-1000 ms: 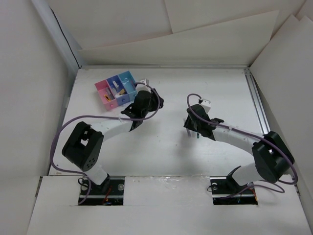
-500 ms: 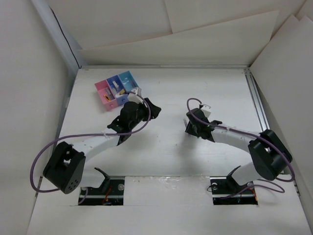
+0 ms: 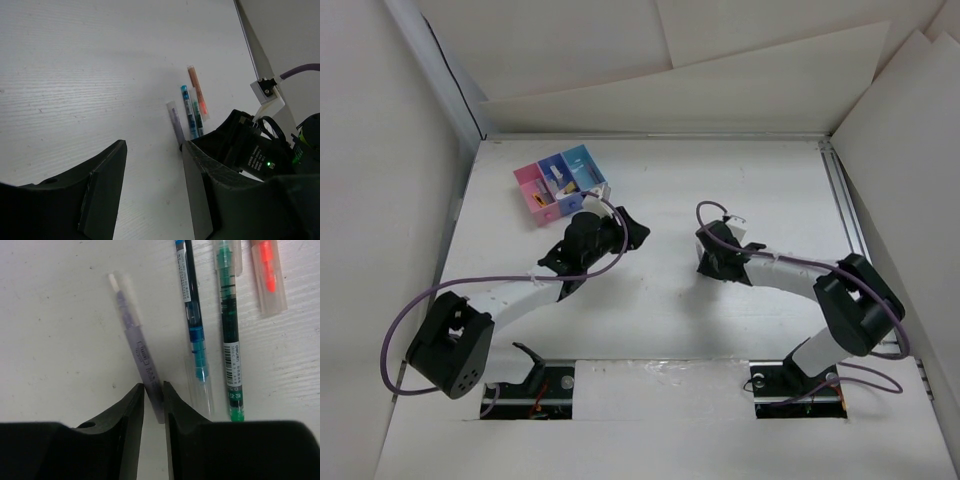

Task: Sort the stationery into containers
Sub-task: Pick up the pen from the center of the board.

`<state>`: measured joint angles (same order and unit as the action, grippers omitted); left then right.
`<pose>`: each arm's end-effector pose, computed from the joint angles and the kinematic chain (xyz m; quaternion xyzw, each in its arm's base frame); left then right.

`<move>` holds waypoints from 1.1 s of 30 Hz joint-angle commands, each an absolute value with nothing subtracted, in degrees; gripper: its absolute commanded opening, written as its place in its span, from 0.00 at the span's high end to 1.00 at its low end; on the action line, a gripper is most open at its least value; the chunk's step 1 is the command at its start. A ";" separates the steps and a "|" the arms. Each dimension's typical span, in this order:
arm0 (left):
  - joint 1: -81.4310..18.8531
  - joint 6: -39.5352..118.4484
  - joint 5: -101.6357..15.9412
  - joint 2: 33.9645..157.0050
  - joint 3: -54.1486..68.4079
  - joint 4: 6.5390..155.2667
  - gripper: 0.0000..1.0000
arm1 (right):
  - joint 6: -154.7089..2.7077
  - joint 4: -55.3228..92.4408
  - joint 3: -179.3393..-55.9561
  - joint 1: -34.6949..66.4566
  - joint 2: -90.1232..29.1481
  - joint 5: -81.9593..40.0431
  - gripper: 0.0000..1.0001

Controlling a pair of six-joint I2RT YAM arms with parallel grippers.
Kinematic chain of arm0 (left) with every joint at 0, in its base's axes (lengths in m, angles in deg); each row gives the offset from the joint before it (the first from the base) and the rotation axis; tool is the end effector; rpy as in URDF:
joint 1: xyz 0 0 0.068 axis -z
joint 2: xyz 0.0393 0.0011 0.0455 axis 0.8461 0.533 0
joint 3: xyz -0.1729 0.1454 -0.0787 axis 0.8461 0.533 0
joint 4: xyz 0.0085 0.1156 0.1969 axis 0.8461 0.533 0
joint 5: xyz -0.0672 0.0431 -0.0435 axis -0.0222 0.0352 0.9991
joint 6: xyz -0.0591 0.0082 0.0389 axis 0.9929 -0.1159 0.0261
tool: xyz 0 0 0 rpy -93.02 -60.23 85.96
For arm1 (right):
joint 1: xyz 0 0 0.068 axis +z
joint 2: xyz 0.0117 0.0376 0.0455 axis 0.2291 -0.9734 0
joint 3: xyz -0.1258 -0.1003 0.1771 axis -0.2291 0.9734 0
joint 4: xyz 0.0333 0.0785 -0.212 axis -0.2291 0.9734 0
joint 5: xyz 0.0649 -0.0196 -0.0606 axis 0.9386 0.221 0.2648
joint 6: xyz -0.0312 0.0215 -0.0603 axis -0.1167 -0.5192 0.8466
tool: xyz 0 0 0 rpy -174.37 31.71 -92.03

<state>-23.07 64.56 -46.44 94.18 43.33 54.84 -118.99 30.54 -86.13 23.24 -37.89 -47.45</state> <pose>0.2352 -0.1688 0.2287 0.0131 0.7656 -0.4002 0.5035 0.2334 0.1491 0.1305 0.1559 0.9339 0.0774 0.3122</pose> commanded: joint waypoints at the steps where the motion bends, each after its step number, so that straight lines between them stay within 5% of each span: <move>1: -23.16 63.38 -44.26 92.68 42.82 52.42 0.55 | -119.99 30.01 -87.10 23.93 -39.49 -46.00 0.74; 8: -23.16 63.38 -43.64 93.20 42.30 54.17 0.54 | -119.82 29.48 -87.10 26.48 -40.02 -48.55 0.93; 33: -25.44 65.66 -29.49 99.00 41.15 49.08 0.45 | -113.22 20.61 -87.72 32.19 -28.60 -39.85 0.98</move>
